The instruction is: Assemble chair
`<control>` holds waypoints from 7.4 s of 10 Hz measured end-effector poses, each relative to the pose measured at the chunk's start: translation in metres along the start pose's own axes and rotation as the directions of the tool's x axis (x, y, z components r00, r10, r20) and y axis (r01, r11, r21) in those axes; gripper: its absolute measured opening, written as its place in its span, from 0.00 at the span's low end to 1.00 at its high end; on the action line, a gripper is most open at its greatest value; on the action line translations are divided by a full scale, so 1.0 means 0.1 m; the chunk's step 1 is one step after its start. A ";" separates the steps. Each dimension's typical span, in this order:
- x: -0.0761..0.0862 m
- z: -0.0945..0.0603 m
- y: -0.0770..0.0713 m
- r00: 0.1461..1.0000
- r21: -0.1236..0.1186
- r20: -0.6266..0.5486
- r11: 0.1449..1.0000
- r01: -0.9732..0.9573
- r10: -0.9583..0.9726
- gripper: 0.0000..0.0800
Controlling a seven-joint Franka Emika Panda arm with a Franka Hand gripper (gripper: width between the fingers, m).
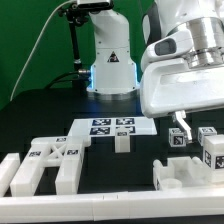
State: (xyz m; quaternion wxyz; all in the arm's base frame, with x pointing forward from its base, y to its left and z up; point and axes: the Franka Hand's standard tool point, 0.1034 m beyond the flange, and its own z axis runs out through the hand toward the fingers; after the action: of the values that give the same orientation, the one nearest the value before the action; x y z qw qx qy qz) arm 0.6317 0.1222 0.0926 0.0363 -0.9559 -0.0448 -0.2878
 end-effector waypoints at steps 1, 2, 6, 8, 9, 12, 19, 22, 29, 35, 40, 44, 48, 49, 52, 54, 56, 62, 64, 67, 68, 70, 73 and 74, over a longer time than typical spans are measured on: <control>0.00 0.00 0.00 1.000 0.000 0.000 1.000 0.002 -0.002 0.81; 0.00 0.00 0.00 1.000 0.000 0.000 1.000 0.003 -0.003 0.81; 0.21 0.08 0.03 0.996 -0.005 0.080 0.999 -0.039 0.039 0.81; 0.14 0.14 0.05 0.984 -0.004 0.177 0.999 -0.039 0.039 0.81; 0.16 0.16 0.11 0.977 -0.005 0.212 0.999 -0.034 0.034 0.81; -0.02 0.14 0.07 0.886 -0.006 0.459 0.997 -0.076 0.071 0.81; 0.03 0.15 0.05 0.831 -0.093 0.499 0.968 -0.231 0.246 0.36; 0.05 0.17 0.05 0.743 -0.224 0.416 0.851 -0.474 0.524 0.36; 0.04 0.16 0.07 0.266 -0.375 0.175 0.314 -0.872 0.948 0.36; 0.07 0.24 0.00 0.795 -0.164 0.428 0.902 -0.399 0.429 0.80; -0.01 0.24 0.03 0.890 -0.027 0.439 0.992 -0.124 0.123 0.69; -0.01 0.24 0.04 0.892 -0.016 0.440 0.995 -0.101 0.098 0.36; 0.00 0.26 0.06 0.771 -0.200 0.382 0.860 -0.470 0.510 0.36; 0.00 0.26 0.07 0.642 -0.273 0.320 0.717 -0.642 0.697 0.36; 0.00 0.26 0.07 0.213 -0.382 0.158 0.259 -0.887 0.964 0.36; -0.01 0.26 0.07 0.197 -0.387 0.153 0.242 -0.890 0.968 0.44; -0.01 0.26 0.07 0.261 -0.375 0.179 0.311 -0.873 0.949 0.61; -0.06 0.25 0.07 0.810 -0.136 0.416 0.909 -0.395 0.414 0.81; -0.05 0.25 0.07 0.869 -0.070 0.434 0.971 -0.230 0.237 0.81; 0.02 0.26 0.01 0.879 0.072 0.435 0.980 0.184 -0.196 0.81; 0.02 0.26 0.01 0.878 0.072 0.436 0.980 0.184 -0.197 0.65; 0.01 0.26 0.01 0.892 0.028 0.441 0.995 0.094 -0.097 0.48; 0.01 0.27 0.03 0.889 -0.079 0.435 0.990 -0.120 0.142 0.36; 0.01 0.27 0.04 0.865 -0.145 0.409 0.956 -0.253 0.291 0.36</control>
Offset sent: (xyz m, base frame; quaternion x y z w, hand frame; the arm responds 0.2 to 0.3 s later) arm 0.0291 -0.0166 0.0077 -0.0660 -0.0709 0.0213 0.9951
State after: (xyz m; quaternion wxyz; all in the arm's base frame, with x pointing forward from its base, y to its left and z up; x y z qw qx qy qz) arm 0.6480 0.1214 0.0707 0.0245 -0.9929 0.0962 -0.0657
